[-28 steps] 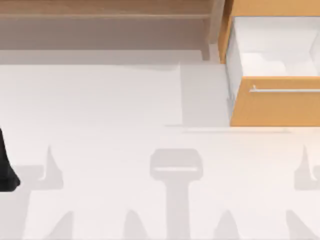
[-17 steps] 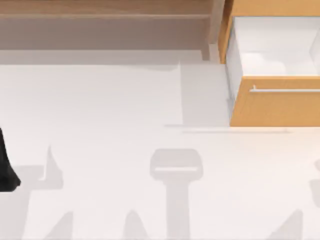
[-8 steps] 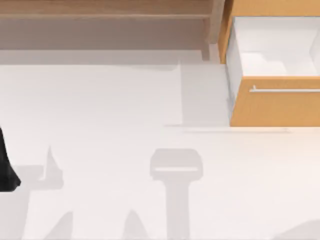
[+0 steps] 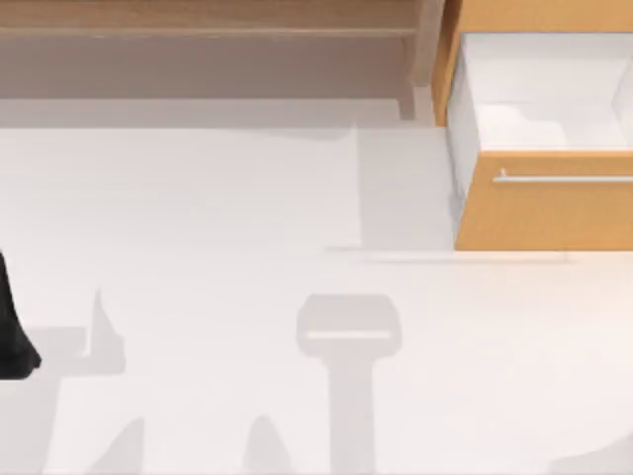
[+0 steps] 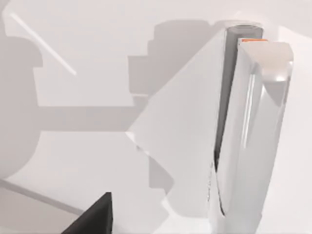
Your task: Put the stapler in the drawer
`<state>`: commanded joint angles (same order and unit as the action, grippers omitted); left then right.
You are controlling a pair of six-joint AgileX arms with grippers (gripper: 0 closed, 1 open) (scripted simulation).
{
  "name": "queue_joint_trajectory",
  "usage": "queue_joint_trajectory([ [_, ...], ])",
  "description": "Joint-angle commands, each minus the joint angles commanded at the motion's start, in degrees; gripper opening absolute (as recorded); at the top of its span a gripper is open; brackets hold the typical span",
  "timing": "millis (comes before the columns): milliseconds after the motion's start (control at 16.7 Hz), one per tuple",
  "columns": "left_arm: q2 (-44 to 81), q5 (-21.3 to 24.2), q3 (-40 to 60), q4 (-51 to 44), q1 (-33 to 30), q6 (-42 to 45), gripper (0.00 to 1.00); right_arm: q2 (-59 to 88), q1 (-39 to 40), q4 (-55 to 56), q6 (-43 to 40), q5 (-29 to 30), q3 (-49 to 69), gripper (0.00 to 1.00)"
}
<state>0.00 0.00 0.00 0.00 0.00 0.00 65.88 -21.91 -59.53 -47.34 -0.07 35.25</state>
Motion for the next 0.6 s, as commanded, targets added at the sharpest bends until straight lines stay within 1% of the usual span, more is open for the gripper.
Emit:
queue_joint_trajectory([
  [240, 0.0, 0.0, 0.0, 0.0, 0.0, 0.0, 1.00, 0.9, 0.2, 2.4, 0.2, 0.0, -1.7, 1.00],
  [600, 0.0, 0.0, 0.0, 0.0, 0.0, 0.0, 1.00, 6.0, 0.2, 14.5, 0.3, 0.0, -8.3, 1.00],
])
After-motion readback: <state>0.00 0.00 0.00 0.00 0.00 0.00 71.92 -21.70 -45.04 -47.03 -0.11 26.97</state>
